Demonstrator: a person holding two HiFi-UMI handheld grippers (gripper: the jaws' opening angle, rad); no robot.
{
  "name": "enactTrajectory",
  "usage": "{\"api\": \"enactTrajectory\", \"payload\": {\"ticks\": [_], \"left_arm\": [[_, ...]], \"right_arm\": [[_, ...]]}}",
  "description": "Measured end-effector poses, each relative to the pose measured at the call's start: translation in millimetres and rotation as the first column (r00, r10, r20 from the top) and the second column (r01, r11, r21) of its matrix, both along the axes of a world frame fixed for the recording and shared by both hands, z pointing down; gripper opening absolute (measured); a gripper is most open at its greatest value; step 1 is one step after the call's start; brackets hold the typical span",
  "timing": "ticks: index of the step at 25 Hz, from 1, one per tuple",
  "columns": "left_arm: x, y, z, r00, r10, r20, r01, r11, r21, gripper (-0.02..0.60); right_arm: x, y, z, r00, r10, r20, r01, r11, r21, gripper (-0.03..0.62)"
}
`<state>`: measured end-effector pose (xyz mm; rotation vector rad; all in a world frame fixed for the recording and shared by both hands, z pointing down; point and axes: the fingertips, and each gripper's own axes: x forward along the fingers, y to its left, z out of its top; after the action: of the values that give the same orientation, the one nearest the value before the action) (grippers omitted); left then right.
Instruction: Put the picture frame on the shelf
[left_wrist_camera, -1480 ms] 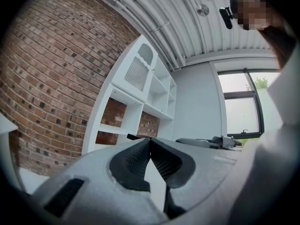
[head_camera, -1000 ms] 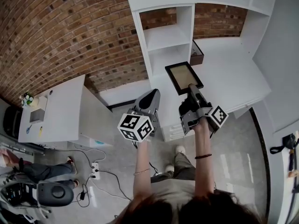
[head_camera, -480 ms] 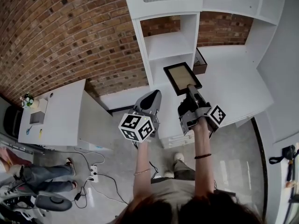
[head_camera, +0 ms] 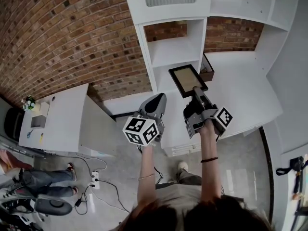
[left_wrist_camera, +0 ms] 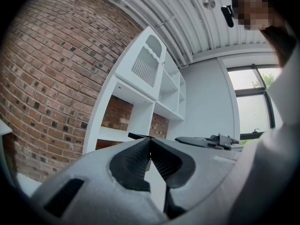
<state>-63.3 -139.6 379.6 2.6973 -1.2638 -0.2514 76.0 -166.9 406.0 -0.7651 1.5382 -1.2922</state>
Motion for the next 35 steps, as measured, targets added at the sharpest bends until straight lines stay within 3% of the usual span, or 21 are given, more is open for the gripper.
{"api": "enactTrajectory", "payload": {"ticks": [22,35], "left_arm": [[17.0,-46.1,-3.9,0.995,-0.098,0.019,0.098,0.995,0.009,0.011],[16.9,-62.6,-6.1,0.994,-0.108,0.031,0.108,0.994,0.003,0.011]], "right_arm": [[7.3,-64.1,-10.3,0.994,-0.107,0.026,0.106,0.994,0.015,0.072],[-1.5,-80.3,-13.8,0.988,-0.139,0.068,0.139,0.990,0.016,0.072]]}}
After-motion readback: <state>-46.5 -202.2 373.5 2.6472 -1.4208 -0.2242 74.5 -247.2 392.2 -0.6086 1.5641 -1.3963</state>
